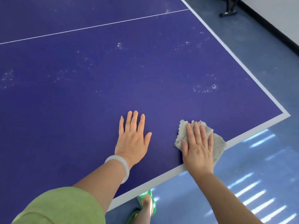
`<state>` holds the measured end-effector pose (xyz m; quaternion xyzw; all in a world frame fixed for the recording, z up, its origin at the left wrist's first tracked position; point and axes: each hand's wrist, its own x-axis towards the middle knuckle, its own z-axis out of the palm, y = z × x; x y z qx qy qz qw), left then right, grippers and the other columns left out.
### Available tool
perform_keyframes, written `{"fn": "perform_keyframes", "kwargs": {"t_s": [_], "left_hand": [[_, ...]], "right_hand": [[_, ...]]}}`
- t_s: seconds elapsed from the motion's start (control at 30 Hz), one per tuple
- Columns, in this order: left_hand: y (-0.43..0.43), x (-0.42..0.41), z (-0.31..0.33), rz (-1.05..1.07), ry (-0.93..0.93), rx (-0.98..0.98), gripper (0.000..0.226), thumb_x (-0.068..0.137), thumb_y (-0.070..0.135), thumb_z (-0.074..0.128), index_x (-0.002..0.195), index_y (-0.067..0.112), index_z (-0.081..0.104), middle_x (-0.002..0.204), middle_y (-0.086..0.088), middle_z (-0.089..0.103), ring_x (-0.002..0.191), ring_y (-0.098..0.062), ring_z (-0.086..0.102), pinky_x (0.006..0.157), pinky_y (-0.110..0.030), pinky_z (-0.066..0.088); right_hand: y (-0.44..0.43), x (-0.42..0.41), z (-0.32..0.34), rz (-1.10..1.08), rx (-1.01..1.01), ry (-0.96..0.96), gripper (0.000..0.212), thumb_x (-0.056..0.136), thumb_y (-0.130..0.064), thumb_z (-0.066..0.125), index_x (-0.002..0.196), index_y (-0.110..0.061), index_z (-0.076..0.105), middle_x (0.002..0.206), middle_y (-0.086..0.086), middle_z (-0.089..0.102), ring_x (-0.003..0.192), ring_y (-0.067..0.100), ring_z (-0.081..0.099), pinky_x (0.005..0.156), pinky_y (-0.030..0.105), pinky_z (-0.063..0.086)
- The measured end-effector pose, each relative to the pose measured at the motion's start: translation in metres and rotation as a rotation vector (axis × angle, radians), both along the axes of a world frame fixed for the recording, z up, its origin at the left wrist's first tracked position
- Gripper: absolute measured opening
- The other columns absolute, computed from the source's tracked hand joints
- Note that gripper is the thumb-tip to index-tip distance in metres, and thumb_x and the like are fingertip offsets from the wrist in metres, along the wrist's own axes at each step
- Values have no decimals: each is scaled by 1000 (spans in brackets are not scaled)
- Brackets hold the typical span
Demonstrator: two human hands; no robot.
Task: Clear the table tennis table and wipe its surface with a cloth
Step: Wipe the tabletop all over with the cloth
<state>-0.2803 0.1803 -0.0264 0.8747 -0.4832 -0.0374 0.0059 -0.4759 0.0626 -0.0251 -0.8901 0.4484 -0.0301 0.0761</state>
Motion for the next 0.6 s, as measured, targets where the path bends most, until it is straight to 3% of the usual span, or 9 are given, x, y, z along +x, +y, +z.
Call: {"fn": "perform_keyframes", "kwargs": {"t_s": [0.1, 0.17, 0.3, 0.37, 0.4, 0.53, 0.6], "left_hand": [[-1, 0, 2, -4, 4, 12, 69, 98, 50, 14, 154, 11, 24, 158, -17, 26, 149, -33, 18, 119, -55, 18], [-2, -1, 2, -1, 4, 24, 68, 98, 50, 14, 154, 11, 25, 157, -17, 27, 148, -33, 19, 119, -55, 18], [-3, -1, 3, 2, 3, 34, 67, 99, 48, 15, 153, 11, 27, 157, -17, 29, 147, -34, 23, 119, -55, 20], [-3, 0, 4, 2, 7, 32, 66, 100, 48, 15, 152, 10, 28, 156, -18, 30, 147, -35, 23, 119, -55, 20], [-3, -1, 3, -1, 10, 30, 66, 100, 47, 16, 152, 10, 28, 156, -18, 30, 147, -35, 23, 119, -55, 20], [-3, -1, 5, -6, 10, 24, 66, 99, 46, 20, 152, 8, 30, 155, -20, 31, 146, -36, 24, 118, -56, 21], [-4, -1, 5, -5, 12, 32, 66, 99, 46, 20, 152, 8, 29, 155, -20, 30, 146, -36, 24, 118, -56, 20]], "right_hand": [[6, -17, -5, 492, -22, 40, 57, 102, -37, 26, 158, -26, 18, 165, -6, 13, 153, 18, 10, 122, 48, 9], [-31, -33, -3, 559, -28, 60, 57, 101, -37, 29, 156, -29, 21, 164, -7, 18, 152, 16, 11, 122, 46, 11], [-100, -38, 2, -126, 67, 5, 56, 101, -37, 25, 156, -29, 21, 164, -8, 14, 152, 15, 5, 123, 47, 5], [-96, -14, 3, -230, 69, 1, 56, 102, -32, 30, 157, -26, 21, 165, -6, 12, 153, 16, 3, 123, 48, 3], [-85, -2, 3, -134, 56, -6, 57, 100, -31, 31, 157, -25, 22, 165, -6, 14, 153, 17, 4, 122, 48, 4], [-47, -1, 0, 659, 13, 62, 59, 101, -37, 29, 158, -27, 16, 165, -8, 9, 153, 17, 5, 124, 46, 3], [-74, -16, 1, 756, -15, 84, 59, 102, -37, 30, 158, -28, 16, 165, -9, 10, 153, 17, 7, 124, 44, 2]]}}
